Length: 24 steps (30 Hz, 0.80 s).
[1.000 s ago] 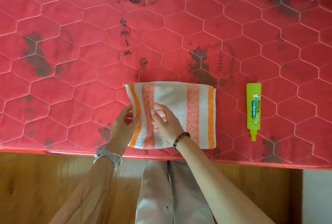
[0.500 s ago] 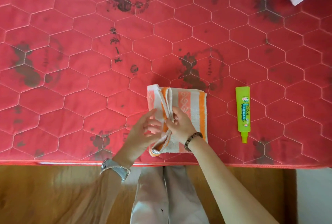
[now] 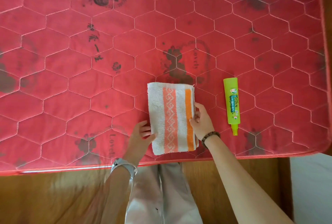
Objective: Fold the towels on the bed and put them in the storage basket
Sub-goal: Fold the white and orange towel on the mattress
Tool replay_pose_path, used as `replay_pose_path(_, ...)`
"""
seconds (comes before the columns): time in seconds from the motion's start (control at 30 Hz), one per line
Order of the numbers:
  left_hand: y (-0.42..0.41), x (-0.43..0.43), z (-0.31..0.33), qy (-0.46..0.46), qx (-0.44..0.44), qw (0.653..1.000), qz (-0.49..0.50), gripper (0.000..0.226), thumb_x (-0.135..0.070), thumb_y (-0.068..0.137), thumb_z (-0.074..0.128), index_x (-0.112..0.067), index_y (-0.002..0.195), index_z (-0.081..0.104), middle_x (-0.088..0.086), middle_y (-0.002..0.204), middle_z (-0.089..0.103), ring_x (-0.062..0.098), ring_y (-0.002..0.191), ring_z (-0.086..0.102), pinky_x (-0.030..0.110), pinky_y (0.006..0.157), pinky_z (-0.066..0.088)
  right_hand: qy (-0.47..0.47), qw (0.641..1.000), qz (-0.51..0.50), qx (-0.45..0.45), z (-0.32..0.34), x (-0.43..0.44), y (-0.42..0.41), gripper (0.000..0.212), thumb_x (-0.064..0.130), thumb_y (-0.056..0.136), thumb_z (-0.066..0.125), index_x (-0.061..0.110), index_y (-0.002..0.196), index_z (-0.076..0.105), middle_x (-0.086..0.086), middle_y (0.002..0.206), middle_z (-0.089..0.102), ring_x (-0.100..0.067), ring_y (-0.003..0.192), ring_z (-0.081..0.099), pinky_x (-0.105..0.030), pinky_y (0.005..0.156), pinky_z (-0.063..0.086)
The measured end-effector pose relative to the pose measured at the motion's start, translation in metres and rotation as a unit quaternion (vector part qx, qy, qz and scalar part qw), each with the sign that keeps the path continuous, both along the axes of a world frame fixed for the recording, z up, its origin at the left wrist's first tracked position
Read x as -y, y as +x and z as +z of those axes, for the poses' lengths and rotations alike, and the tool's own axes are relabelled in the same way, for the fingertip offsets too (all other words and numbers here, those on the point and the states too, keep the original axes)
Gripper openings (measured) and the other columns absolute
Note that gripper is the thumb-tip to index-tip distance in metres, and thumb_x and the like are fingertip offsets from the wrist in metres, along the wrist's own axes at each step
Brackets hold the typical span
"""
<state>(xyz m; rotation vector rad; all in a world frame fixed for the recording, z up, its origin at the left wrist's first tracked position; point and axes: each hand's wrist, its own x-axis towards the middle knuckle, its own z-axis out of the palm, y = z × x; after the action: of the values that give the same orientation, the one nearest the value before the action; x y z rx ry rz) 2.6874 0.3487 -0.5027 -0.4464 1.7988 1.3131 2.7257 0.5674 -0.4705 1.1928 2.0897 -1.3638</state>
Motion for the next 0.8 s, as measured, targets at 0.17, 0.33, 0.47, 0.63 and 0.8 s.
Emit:
replay_pose_path(0.17, 0.013, -0.010, 0.001, -0.028, -0.016, 0.999, -0.008, 0.049, -0.018, 0.084, 0.078, -0.022, 0.124, 0.050, -0.009, 0.107, 0.061, 0.009, 0.096, 0.061, 0.020, 0.075, 0.048, 0.040, 0.999, -0.034, 0.002, -0.007, -0.001, 0.000, 0.058, -0.010, 0.093, 0.044, 0.025, 0.139, 0.043, 0.002, 0.105, 0.056, -0.014, 0.093, 0.056, -0.027, 0.078, 0.047)
replay_pose_path(0.33, 0.016, -0.013, 0.004, -0.053, -0.015, 0.998, -0.039, 0.054, -0.032, 0.080, 0.081, -0.024, 0.124, 0.052, -0.005, 0.110, 0.064, 0.010, 0.096, 0.064, 0.027, 0.078, 0.053, 0.084, 0.994, -0.067, -0.009, -0.012, -0.002, 0.002, 0.053, -0.010, 0.094, 0.040, 0.023, 0.136, 0.046, 0.002, 0.101, 0.058, -0.009, 0.081, 0.057, -0.012, 0.059, 0.039)
replay_pose_path(0.47, 0.016, -0.014, 0.010, -0.039, 0.006, 0.997, -0.061, 0.060, -0.032, 0.079, 0.082, -0.024, 0.126, 0.047, -0.005, 0.107, 0.064, 0.009, 0.095, 0.064, 0.021, 0.075, 0.051, 0.087, 0.993, -0.075, -0.024, -0.016, 0.000, 0.003, 0.049, -0.007, 0.096, 0.042, 0.022, 0.135, 0.048, -0.001, 0.102, 0.062, -0.013, 0.086, 0.058, -0.013, 0.063, 0.043)
replay_pose_path(0.63, 0.020, -0.011, 0.006, -0.016, 0.066, 0.990, -0.125, 0.077, -0.019, 0.070, 0.090, -0.020, 0.127, 0.038, -0.001, 0.104, 0.061, 0.013, 0.095, 0.063, 0.030, 0.086, 0.054, 0.093, 0.991, -0.084, -0.035, -0.018, 0.000, 0.005, 0.045, -0.003, 0.097, 0.046, 0.021, 0.134, 0.049, -0.001, 0.097, 0.063, -0.002, 0.076, 0.056, -0.009, 0.062, 0.040)
replay_pose_path(0.8, 0.032, -0.009, 0.002, -0.026, 0.008, 0.988, -0.149, 0.075, -0.006, 0.068, 0.088, -0.018, 0.121, 0.037, 0.000, 0.091, 0.052, 0.015, 0.077, 0.055, 0.020, 0.066, 0.047, 0.083, 0.994, -0.071, -0.029, -0.016, -0.003, 0.006, 0.044, -0.001, 0.096, 0.048, 0.019, 0.136, 0.047, 0.003, 0.093, 0.060, 0.002, 0.075, 0.054, -0.009, 0.061, 0.040)
